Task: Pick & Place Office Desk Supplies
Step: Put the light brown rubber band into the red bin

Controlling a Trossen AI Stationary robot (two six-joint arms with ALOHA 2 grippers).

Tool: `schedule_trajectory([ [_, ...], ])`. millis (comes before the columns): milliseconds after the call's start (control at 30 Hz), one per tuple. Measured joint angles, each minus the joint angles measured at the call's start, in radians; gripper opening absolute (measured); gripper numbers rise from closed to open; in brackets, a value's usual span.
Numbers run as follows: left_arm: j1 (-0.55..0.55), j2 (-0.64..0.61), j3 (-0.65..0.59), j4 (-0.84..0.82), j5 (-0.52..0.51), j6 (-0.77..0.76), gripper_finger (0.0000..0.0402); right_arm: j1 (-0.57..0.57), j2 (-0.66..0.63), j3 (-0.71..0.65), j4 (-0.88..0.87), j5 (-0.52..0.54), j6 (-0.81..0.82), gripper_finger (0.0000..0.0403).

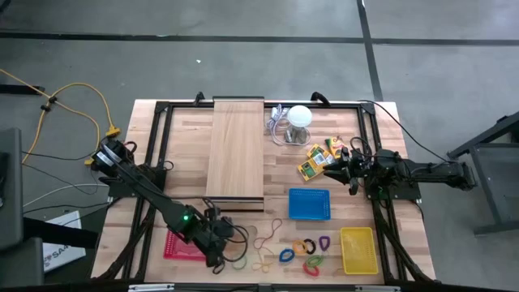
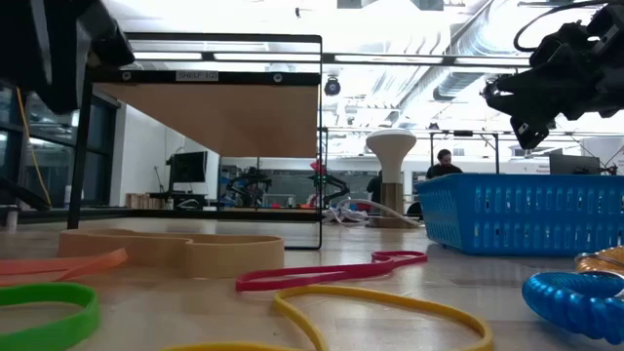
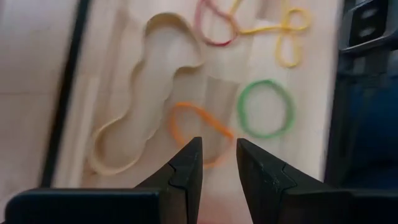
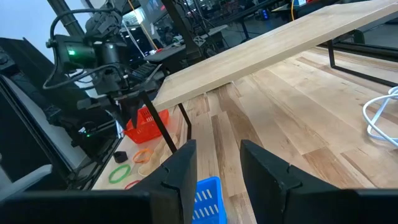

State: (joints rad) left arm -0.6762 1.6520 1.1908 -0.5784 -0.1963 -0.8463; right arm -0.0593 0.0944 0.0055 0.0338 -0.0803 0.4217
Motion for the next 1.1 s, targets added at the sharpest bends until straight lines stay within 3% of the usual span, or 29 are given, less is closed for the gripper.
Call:
schedule_trajectory([
  [467, 0.051, 0.003, 0.000, 0.007, 0.009, 0.046, 0.0093, 0.000, 0.000, 0.000, 0.000, 0.000, 0.000, 0.0111],
  [867, 0.112, 0.096, 0.000, 0.054, 0.062, 0.080, 0.0093, 0.000, 0.000, 0.000, 0.000, 0.000, 0.000, 0.0111],
  [1100, 0.102, 0.109, -0.001, 0.084, 0.028, 0.114, 0.0093, 0.000, 0.000, 0.000, 0.000, 0.000, 0.000, 0.0111],
])
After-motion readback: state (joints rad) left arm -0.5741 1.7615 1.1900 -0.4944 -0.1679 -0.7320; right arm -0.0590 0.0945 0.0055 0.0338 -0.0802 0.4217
